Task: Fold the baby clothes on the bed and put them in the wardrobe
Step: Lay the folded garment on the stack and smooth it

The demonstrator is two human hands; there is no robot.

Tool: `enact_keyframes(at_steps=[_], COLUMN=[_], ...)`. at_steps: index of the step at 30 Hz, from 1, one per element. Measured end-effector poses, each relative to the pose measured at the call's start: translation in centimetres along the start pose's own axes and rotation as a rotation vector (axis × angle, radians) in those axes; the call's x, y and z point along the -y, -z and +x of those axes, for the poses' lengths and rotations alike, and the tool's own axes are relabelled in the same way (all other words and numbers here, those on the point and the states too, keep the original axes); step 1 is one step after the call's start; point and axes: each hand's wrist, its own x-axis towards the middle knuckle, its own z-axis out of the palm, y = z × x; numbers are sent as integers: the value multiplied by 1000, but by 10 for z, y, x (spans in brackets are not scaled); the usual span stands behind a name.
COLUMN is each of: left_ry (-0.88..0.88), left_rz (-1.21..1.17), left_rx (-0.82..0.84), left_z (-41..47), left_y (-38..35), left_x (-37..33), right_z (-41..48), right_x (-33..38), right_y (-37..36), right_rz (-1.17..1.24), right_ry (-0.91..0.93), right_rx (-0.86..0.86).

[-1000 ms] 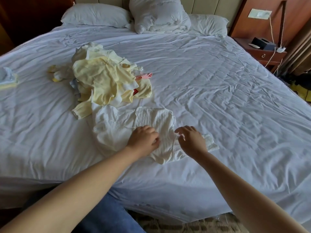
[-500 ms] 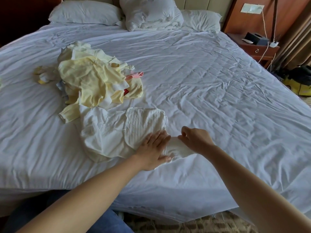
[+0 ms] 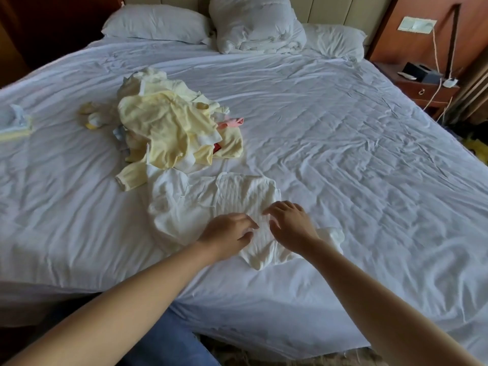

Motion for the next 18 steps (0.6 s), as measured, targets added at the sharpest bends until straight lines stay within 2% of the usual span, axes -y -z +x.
enact_keyframes(at_steps=[8, 15, 18], left_ry=[91, 381, 413], left_rz=[111, 113, 47], left_rx=[-436, -516, -504], left_z=[-63, -103, -110], left_y=[46, 57, 50], left_x=[72, 115, 126], right_z=[62, 127, 154], right_x=[76, 147, 174], right_y=[-7, -14, -19], right_rz=[56, 119, 136], right_ry=[169, 307, 354], right_rx=[83, 146, 165])
